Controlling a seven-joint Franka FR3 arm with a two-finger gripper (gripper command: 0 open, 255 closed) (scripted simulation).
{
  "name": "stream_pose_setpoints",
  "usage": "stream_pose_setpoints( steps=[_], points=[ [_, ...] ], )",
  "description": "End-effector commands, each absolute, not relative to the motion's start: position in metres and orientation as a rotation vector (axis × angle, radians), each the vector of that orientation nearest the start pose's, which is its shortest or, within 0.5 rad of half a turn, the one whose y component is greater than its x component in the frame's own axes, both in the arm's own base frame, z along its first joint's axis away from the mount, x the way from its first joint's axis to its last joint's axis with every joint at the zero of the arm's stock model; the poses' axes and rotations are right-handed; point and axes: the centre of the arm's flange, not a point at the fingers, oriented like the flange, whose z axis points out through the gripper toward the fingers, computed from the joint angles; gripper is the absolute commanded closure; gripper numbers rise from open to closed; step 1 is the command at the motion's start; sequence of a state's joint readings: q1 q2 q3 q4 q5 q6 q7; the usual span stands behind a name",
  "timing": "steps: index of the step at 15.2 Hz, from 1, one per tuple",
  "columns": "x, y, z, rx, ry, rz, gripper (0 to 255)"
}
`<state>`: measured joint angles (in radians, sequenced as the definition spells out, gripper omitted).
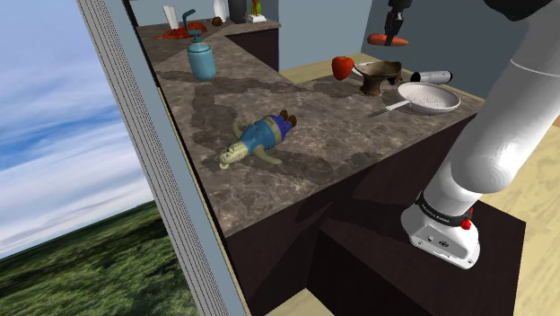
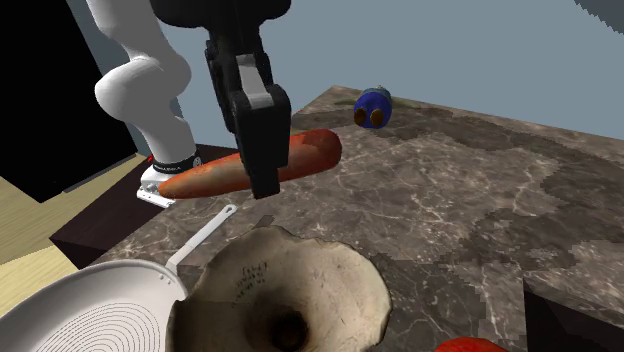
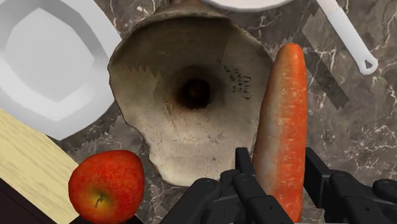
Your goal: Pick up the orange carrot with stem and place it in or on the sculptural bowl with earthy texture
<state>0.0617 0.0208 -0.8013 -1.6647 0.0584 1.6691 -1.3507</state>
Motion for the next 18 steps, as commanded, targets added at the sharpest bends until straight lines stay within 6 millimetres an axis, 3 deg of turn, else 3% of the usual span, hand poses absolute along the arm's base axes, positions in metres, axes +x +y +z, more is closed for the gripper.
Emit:
stream_pose_setpoints(
  steps=[1,3,16,18],
  points=[
    [0.432,-0.4,0.577,-2.969,-0.933,-0.052,255],
    [0.441,-0.427,0.577,-2.969,-0.933,-0.052,255],
    [0.441,-0.427,0.509,-2.969,-0.933,-0.052,255],
    [0.441,-0.427,0.507,-2.969,-0.933,-0.052,255]
  ],
)
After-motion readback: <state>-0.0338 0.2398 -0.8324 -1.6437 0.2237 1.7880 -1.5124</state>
